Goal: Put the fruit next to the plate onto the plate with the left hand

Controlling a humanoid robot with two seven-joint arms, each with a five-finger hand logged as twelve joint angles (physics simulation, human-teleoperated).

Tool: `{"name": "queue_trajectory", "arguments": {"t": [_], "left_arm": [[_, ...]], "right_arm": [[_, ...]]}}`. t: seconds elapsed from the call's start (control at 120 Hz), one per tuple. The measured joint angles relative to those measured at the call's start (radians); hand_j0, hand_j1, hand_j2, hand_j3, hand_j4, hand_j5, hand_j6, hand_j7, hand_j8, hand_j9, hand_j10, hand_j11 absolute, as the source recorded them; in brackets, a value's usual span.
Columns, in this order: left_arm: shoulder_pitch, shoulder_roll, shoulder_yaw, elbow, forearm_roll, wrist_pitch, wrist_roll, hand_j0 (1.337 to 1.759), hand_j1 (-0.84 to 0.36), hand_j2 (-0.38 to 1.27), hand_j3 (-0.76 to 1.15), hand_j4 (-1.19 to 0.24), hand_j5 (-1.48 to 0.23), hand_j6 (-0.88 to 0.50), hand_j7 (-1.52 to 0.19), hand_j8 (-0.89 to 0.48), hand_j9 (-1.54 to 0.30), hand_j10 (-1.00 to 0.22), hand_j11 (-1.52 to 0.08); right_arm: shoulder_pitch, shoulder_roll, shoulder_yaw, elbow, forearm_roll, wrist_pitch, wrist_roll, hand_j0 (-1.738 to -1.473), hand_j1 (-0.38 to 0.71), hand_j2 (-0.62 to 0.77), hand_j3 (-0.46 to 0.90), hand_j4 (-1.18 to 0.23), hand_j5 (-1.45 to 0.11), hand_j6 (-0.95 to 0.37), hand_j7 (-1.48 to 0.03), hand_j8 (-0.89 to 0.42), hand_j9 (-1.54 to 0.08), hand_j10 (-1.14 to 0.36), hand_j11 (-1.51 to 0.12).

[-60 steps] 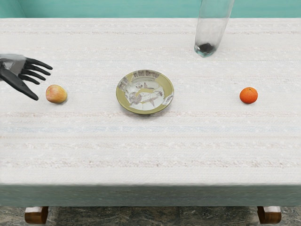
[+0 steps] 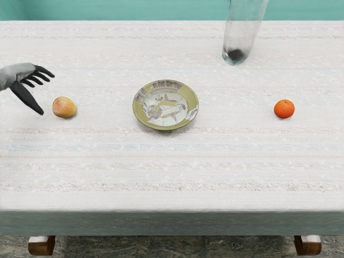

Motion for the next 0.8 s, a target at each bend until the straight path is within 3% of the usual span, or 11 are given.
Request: {"name": "queue_trajectory", "arguments": {"t": [0.142, 0.358, 0.8], "left_arm": [[-0.025, -0.067, 0.172, -0.059, 0.043, 0.252, -0.001, 1.658, 0.02, 0.06, 0.0, -0.28, -0.36, -0.28, -0.36, -0.28, -0.36, -0.28, -0.36], [-0.032, -0.173, 0.282, -0.068, 0.096, 0.401, -0.001, 1.658, -0.01, 0.06, 0.0, -0.31, -0.39, -0.31, -0.39, -0.31, -0.39, -0.31, -0.39], [-0.011, -0.26, 0.39, 0.036, 0.112, 0.462, -0.003, 1.658, -0.08, 0.08, 0.0, -0.36, -0.47, -0.36, -0.47, -0.36, -0.47, -0.36, -0.47]], "right_arm": [[-0.002, 0.0, 0.0, 0.0, 0.0, 0.0, 0.0, -1.658, -0.31, -0.01, 0.0, -0.03, -0.04, -0.03, -0.04, -0.03, -0.04, -0.03, -0.04], [-0.002, 0.0, 0.0, 0.0, 0.0, 0.0, 0.0, -1.658, -0.31, -0.01, 0.0, -0.03, -0.04, -0.03, -0.04, -0.03, -0.04, -0.03, -0.04], [-0.002, 0.0, 0.0, 0.0, 0.0, 0.0, 0.0, -1.658, -0.31, -0.01, 0.0, -0.03, -0.04, -0.03, -0.04, -0.03, -0.04, -0.03, -0.04]]}}
